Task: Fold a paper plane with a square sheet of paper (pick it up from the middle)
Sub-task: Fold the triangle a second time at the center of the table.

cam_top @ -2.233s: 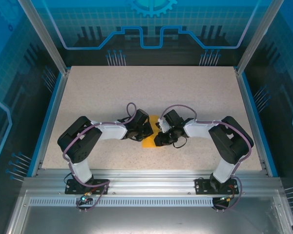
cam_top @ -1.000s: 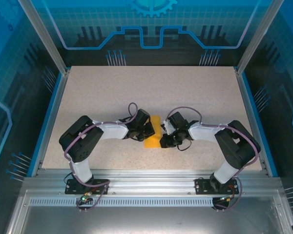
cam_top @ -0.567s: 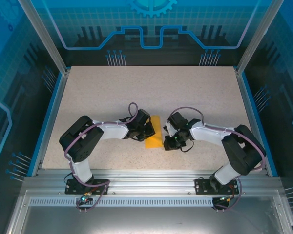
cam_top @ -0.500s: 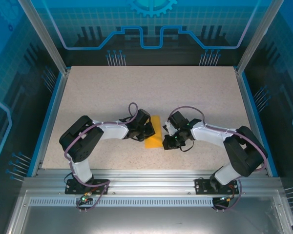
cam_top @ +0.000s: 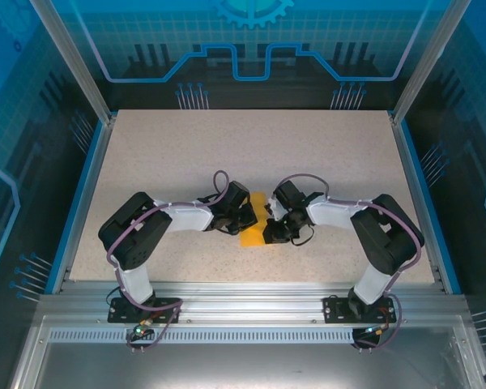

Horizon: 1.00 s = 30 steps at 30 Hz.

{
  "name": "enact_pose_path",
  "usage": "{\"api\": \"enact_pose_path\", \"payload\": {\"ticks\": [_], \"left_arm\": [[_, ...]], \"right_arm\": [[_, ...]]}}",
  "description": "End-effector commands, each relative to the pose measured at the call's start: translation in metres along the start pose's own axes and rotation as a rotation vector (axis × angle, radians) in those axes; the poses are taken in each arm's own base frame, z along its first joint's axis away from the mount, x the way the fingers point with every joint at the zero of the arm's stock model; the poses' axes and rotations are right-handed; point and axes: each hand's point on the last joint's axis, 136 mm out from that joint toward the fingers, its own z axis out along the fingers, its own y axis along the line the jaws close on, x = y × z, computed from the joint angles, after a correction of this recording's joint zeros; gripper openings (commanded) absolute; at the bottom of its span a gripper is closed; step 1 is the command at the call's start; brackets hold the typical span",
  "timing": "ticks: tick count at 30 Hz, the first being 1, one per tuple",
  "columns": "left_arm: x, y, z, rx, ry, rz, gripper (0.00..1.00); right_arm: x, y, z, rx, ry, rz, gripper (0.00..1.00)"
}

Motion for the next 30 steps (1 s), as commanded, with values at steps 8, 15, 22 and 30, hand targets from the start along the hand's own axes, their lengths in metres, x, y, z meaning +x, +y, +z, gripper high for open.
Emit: {"api": "enact_pose_path", "payload": {"ticks": [8,15,22,30], "left_arm": [[-0.007,-0.008,-0.017,0.007,-0.024,0.054,0.10],[0.004,-0.027,-0.038,0.110,-0.018,0.047,0.28],[0.031,-0.026,-0.027,0.120,0.007,0.010,0.23],[0.042,-0.032,-0.020,0.153,0.017,0.002,0.24]], "right_arm": [[0.015,-0.021,0.012,-0.051,0.024,0.090,0.09],[0.015,-0.025,0.014,-0.056,0.026,0.103,0.09],[0.016,-0.026,0.014,-0.053,0.022,0.107,0.09],[0.013,-0.025,0.014,-0.058,0.015,0.111,0.08]]}}
